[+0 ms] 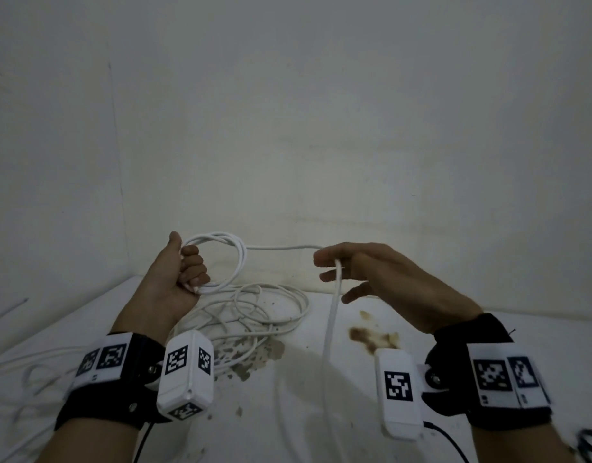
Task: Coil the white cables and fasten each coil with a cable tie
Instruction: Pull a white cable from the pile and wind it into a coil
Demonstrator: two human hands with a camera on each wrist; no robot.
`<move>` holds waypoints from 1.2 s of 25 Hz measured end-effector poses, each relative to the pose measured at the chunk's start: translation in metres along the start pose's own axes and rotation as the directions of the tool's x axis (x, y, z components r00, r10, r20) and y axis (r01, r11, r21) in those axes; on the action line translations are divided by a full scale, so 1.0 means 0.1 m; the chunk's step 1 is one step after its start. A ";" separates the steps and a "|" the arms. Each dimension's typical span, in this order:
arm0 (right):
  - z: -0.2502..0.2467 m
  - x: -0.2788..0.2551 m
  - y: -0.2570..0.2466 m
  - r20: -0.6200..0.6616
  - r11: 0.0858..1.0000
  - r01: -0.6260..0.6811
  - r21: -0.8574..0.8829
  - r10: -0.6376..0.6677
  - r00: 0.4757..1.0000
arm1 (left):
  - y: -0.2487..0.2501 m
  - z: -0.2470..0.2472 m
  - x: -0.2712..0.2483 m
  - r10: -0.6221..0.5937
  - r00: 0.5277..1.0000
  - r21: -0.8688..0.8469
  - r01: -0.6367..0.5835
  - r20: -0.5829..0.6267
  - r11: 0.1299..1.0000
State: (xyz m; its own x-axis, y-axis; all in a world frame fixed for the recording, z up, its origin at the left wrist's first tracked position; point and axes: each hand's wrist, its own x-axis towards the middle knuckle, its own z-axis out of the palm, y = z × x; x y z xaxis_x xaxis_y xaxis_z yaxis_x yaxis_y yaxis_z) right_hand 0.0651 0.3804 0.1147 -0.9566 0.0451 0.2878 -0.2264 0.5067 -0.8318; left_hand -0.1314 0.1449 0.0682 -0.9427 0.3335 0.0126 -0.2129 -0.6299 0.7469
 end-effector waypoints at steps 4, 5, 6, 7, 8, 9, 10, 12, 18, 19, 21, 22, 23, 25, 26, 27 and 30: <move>-0.03 0.01 0.05 -0.073 0.854 0.131 -0.503 -0.193 0.978 | -0.01 0.04 0.01 0.009 1.000 -0.015 -0.008 0.025 1.000; -0.02 0.01 0.03 -0.089 0.805 0.145 -0.575 -0.238 0.967 | -0.02 0.06 0.01 0.003 0.999 -0.024 -0.002 0.033 1.000; 0.00 0.00 0.01 -0.102 0.795 0.149 -0.588 -0.256 0.961 | -0.02 0.07 0.00 -0.010 0.999 -0.046 0.012 0.042 0.999; 0.03 0.00 0.00 -0.120 0.827 0.152 -0.541 -0.254 0.960 | -0.03 0.09 0.00 -0.026 0.998 -0.079 0.030 0.051 0.996; 0.06 0.01 -0.01 -0.147 0.876 0.162 -0.454 -0.253 0.956 | -0.05 0.11 -0.02 -0.037 0.997 -0.107 0.044 0.065 0.993; 0.11 0.03 -0.02 -0.174 0.918 0.181 -0.353 -0.255 0.951 | -0.08 0.14 -0.03 -0.038 0.996 -0.121 0.048 0.078 0.992; 0.17 0.06 -0.04 -0.192 0.945 0.193 -0.264 -0.247 0.950 | -0.12 0.19 -0.04 -0.034 0.995 -0.117 0.045 0.090 0.992; 0.30 0.11 -0.06 -0.206 0.976 0.196 -0.099 -0.212 0.955 | -0.20 0.32 -0.08 -0.038 0.993 -0.072 0.046 0.113 0.996; 0.49 0.16 -0.01 -0.237 0.969 0.129 0.213 -0.076 0.968 | -0.50 0.61 -0.21 -0.088 0.978 0.306 0.026 0.190 0.952; 0.49 0.16 -0.01 -0.249 0.963 0.124 0.241 -0.062 0.966 | -0.55 0.63 -0.23 -0.110 0.970 0.366 0.024 0.216 0.930; 0.50 0.16 0.00 -0.264 0.946 0.121 0.300 -0.040 0.964 | -0.63 0.66 -0.26 -0.135 0.957 0.471 -0.002 0.256 0.882; 0.51 0.17 0.02 -0.266 0.940 0.118 0.320 -0.031 0.963 | -0.66 0.68 -0.29 -0.139 0.952 0.509 -0.021 0.274 0.861; 0.52 0.18 0.04 -0.273 0.934 0.112 0.338 -0.017 0.962 | -0.69 0.71 -0.33 -0.139 0.946 0.531 -0.041 0.294 0.846; 0.56 0.20 0.08 -0.286 0.914 0.090 0.396 0.030 0.958 | -0.73 0.80 -0.41 -0.143 0.934 0.523 -0.053 0.327 0.850; 0.57 0.21 0.09 -0.289 0.898 0.078 0.433 0.056 0.956 | -0.74 0.82 -0.43 -0.143 0.933 0.504 -0.046 0.330 0.863; 0.59 0.21 0.10 -0.292 0.883 0.070 0.463 0.077 0.953 | -0.75 0.83 -0.44 -0.143 0.933 0.484 -0.037 0.330 0.874; 0.59 0.23 0.12 -0.322 0.872 0.076 0.483 0.096 0.942 | -0.76 0.86 -0.49 -0.180 0.930 0.472 0.008 0.322 0.882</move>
State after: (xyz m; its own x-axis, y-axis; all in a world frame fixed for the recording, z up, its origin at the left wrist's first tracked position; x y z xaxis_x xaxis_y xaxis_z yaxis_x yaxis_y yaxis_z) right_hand 0.0296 0.3370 0.0836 -0.8636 0.3688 0.3437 -0.3588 0.0295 -0.9330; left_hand -0.0471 0.2372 0.0682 -0.7552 0.6492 0.0911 -0.0736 -0.2220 0.9723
